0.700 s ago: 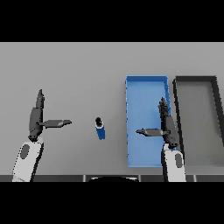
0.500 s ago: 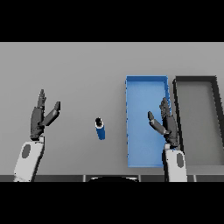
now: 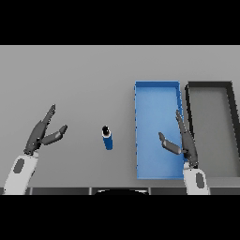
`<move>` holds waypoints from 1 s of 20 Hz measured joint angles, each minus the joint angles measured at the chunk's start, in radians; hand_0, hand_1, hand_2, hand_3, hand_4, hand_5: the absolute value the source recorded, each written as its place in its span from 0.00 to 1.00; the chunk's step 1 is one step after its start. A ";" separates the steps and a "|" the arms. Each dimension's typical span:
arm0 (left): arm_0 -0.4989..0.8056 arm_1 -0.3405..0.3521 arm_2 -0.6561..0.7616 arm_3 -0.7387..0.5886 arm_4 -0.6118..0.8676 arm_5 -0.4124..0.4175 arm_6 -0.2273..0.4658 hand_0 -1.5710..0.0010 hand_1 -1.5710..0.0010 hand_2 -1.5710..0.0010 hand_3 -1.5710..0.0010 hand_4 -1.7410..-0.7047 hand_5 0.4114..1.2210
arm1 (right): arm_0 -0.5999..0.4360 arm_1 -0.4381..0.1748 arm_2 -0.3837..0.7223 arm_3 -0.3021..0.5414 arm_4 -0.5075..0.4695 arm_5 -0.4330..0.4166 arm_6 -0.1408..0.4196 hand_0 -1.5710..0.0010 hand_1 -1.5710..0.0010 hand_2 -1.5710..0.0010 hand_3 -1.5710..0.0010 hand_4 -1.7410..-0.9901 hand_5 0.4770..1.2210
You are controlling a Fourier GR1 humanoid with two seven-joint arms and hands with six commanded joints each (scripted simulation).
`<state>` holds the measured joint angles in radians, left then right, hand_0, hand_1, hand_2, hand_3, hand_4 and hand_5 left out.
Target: Pick up the blue pipe and place it into the blue bin.
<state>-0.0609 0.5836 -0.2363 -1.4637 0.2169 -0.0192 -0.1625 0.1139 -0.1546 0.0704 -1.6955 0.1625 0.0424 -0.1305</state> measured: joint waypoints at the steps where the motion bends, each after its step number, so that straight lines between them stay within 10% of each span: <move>1: 0.015 0.015 -0.002 -0.021 0.011 -0.025 -0.023 1.00 1.00 1.00 1.00 0.74 0.21 | -0.010 -0.004 -0.002 0.003 -0.001 0.001 0.013 1.00 1.00 1.00 1.00 0.73 0.19; 7: 0.069 0.055 -0.108 -0.151 0.001 -0.145 0.013 1.00 1.00 1.00 1.00 0.62 0.12 | -0.017 -0.014 -0.002 0.009 0.005 0.005 0.012 1.00 1.00 1.00 1.00 0.76 0.19; 12: 0.043 -0.006 -0.218 -0.174 -0.057 -0.171 0.118 1.00 1.00 1.00 1.00 0.58 0.05 | -0.010 -0.015 -0.006 -0.004 -0.004 0.008 0.028 1.00 1.00 1.00 1.00 0.73 0.19; 20: -0.024 -0.172 -0.301 -0.072 -0.143 -0.135 0.102 1.00 1.00 1.00 1.00 0.57 0.06 | -0.007 -0.008 -0.009 -0.013 -0.014 0.009 0.045 1.00 1.00 1.00 1.00 0.72 0.19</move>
<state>-0.0845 0.4111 -0.5376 -1.5361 0.0739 -0.1542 -0.0606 0.1074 -0.1625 0.0615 -1.7087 0.1488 0.0509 -0.0857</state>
